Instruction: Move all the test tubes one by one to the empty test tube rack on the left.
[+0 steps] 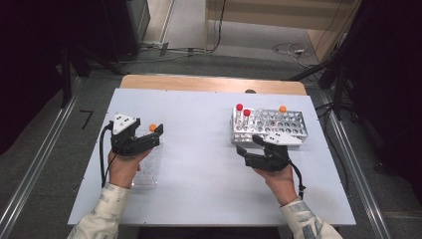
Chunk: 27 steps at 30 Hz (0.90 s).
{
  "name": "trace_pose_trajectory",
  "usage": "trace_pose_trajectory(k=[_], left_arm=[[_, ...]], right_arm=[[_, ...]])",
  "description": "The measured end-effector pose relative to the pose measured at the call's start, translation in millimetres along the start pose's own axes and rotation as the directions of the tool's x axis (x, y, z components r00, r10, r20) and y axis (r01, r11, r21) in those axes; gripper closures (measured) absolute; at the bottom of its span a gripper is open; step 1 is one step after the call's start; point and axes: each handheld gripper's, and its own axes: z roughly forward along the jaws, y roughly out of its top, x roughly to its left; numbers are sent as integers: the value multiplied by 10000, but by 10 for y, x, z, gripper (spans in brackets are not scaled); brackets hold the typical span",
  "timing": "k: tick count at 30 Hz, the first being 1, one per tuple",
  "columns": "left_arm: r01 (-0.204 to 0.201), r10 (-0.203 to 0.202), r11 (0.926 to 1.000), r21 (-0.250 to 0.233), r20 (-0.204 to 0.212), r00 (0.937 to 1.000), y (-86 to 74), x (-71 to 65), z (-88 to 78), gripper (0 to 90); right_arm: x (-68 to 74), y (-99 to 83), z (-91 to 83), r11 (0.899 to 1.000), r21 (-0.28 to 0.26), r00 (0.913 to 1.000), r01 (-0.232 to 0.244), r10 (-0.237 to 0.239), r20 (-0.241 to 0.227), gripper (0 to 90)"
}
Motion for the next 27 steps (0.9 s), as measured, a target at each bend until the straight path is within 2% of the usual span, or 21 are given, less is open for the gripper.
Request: trace_pose_trajectory(k=[3,4,6,18,23,26,27], left_arm=[[26,-26,10000,-28,-29,10000,2,-1,-5,199],[28,-28,10000,-30,-39,10000,3,0,-8,198],[36,-36,10000,-54,-35,10000,6,0,-12,196],[140,-141,9998,-169,-51,9999,20,18,-38,196],[144,-145,9997,-177,-57,9999,22,22,-39,196],[143,-144,9997,-193,-53,9999,25,27,-41,196],[158,-160,9997,-191,-72,9998,28,28,-44,196]], right_arm=[[-71,8,-31,9999,-64,9996,-82,83,278,262],[-133,12,-55,9999,-87,9981,-143,148,601,262],[-189,10,-70,9999,-66,9959,-141,147,890,262],[-432,1,-121,9986,-144,9853,-502,519,1625,262],[-547,6,-147,9975,-270,9773,-653,694,2002,263],[-624,13,-150,9972,-312,9705,-684,738,2296,264],[-681,14,-147,9959,-374,9656,-824,891,2445,264]])
